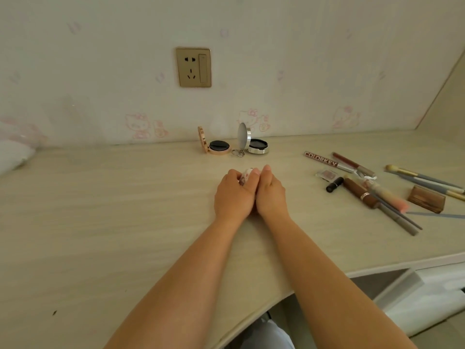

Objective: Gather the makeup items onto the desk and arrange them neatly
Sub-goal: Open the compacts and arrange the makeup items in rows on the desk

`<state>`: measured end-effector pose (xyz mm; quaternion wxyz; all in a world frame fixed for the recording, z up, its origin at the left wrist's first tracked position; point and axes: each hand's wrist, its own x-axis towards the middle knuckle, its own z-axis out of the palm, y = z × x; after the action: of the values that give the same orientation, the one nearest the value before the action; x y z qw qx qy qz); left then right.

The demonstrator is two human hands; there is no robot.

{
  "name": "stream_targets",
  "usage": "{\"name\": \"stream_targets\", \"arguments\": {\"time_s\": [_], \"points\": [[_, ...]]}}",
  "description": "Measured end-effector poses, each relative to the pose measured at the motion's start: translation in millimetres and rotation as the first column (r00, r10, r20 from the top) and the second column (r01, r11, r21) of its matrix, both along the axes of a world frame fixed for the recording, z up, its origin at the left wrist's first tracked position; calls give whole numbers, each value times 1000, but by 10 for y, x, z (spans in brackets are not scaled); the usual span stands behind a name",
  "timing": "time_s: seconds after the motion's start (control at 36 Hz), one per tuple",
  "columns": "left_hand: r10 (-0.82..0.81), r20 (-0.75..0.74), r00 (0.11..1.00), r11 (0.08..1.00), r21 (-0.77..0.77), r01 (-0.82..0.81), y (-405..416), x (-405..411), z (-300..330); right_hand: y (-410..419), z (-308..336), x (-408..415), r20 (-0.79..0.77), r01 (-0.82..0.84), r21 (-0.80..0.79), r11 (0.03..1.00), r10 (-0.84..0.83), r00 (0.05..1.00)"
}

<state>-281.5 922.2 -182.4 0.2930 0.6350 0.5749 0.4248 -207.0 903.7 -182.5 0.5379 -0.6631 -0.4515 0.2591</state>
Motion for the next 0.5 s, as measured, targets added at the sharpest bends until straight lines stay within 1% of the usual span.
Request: {"name": "stream_targets", "arguments": {"time_s": [0.22, 0.31, 0.42, 0.5], "points": [[49, 75, 996, 999, 3, -49, -16, -13, 15, 5, 58, 22, -16, 44, -39, 998, -45, 999], [71, 108, 992, 997, 15, -73, -31, -9, 17, 17, 65, 28, -52, 52, -66, 996, -55, 997], [115, 130, 985, 992, 27, -120, -17, -23, 12, 18, 36, 30, -72, 90, 5, 996, -90, 993], [147, 132, 980, 988, 33, -152, -5, -37, 1, 1, 35, 31, -59, 88, 55, 995, -84, 995]]}}
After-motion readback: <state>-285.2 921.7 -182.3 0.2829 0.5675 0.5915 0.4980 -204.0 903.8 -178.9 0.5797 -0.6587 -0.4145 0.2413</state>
